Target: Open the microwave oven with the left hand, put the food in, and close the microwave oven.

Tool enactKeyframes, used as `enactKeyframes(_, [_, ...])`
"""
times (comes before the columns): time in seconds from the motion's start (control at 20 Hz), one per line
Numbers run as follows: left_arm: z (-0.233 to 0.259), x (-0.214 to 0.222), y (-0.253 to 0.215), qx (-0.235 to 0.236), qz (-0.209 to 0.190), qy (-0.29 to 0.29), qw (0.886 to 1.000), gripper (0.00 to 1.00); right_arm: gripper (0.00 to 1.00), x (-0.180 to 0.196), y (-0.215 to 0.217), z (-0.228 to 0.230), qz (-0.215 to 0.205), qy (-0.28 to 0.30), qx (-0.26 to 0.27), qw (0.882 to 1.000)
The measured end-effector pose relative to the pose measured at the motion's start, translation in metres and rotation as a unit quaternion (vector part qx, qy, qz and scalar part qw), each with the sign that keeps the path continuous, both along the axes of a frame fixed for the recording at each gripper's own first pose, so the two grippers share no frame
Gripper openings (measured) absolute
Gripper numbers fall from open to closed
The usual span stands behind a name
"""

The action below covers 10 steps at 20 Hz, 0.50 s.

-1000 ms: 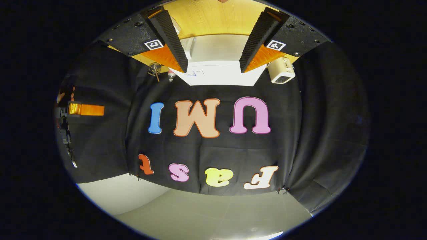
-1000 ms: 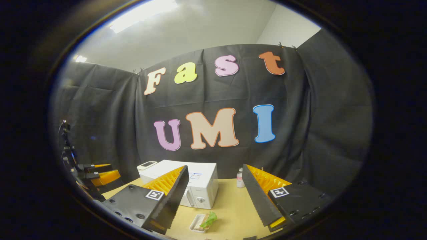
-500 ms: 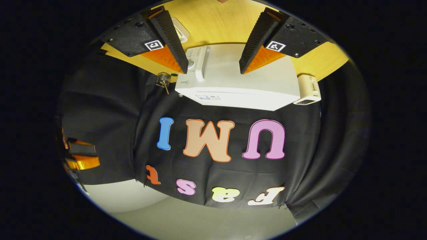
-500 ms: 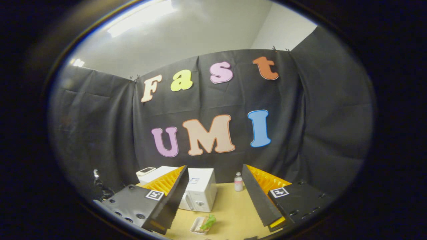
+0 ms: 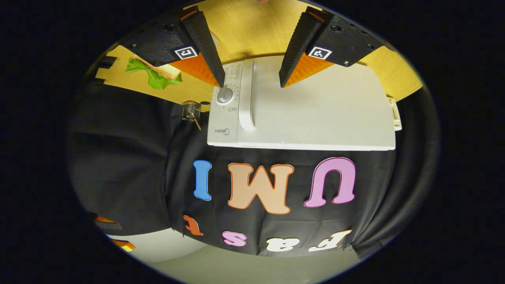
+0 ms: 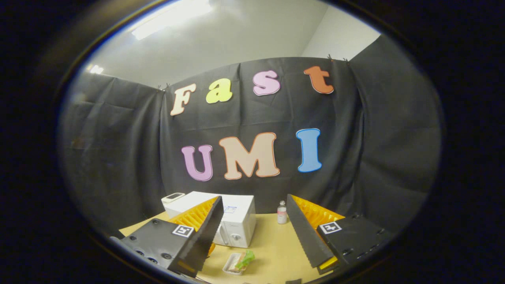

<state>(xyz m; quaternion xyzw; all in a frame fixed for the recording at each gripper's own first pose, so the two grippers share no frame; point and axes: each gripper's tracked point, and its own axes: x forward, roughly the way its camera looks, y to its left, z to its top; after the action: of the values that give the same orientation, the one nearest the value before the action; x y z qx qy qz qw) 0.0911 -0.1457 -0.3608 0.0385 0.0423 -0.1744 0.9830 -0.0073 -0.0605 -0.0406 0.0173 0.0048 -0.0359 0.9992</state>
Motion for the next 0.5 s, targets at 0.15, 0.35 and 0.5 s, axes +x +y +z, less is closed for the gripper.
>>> enactKeyframes(0.15, [-0.012, 0.018, -0.008, -0.011, 0.002, 0.015, 1.000, 0.78, 0.92, -0.003, 0.010, -0.010, 0.016, 0.020, 0.003, 1.000])
enactKeyframes(0.35, [-0.020, 0.042, -0.018, 0.003, 0.002, 0.017, 1.000, 0.59, 0.91, -0.002, 0.011, -0.011, 0.019, 0.025, -0.007, 0.999])
enactKeyframes(0.5, [-0.029, 0.051, -0.025, 0.010, 0.003, 0.022, 1.000, 0.59, 0.91, -0.001, 0.012, -0.017, 0.020, 0.033, -0.011, 0.999])
